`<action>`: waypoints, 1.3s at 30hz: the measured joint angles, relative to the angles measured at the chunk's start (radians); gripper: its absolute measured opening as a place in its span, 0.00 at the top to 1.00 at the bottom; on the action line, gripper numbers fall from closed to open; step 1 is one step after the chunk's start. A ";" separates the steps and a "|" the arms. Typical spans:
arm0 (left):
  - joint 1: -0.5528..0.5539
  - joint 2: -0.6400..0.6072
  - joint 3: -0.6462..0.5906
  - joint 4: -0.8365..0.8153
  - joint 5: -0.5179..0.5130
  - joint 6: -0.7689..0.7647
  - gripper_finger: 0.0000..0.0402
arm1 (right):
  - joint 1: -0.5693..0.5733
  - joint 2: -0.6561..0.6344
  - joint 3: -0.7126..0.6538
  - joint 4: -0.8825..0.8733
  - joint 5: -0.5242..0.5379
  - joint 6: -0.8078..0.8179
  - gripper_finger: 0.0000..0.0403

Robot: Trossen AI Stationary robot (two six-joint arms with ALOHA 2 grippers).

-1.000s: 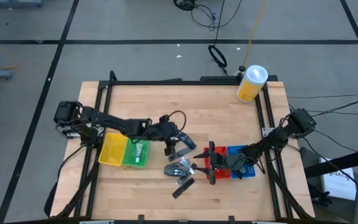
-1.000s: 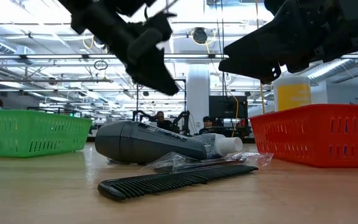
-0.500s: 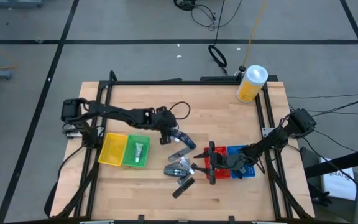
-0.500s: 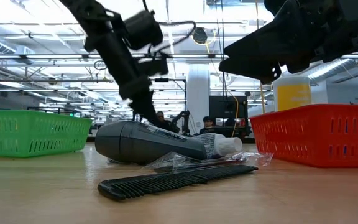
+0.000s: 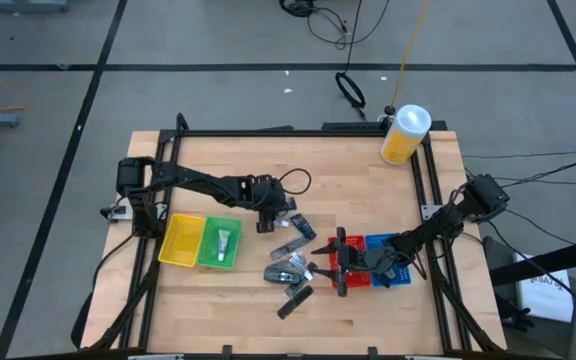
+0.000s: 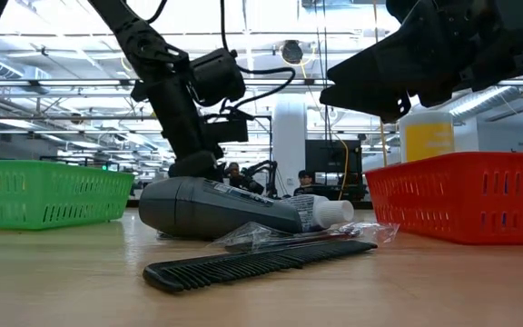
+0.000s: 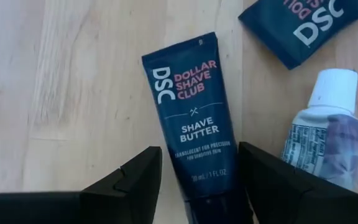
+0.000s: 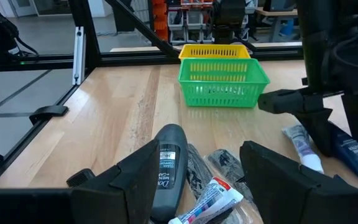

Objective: Pick & Place Travel size toiletries
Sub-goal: Put the blue shave cream into the yellow bin

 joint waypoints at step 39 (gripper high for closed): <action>-0.806 -0.592 -0.024 -1.184 -0.029 -1.714 0.85 | 0.037 -0.191 -0.001 -0.328 0.023 0.056 0.47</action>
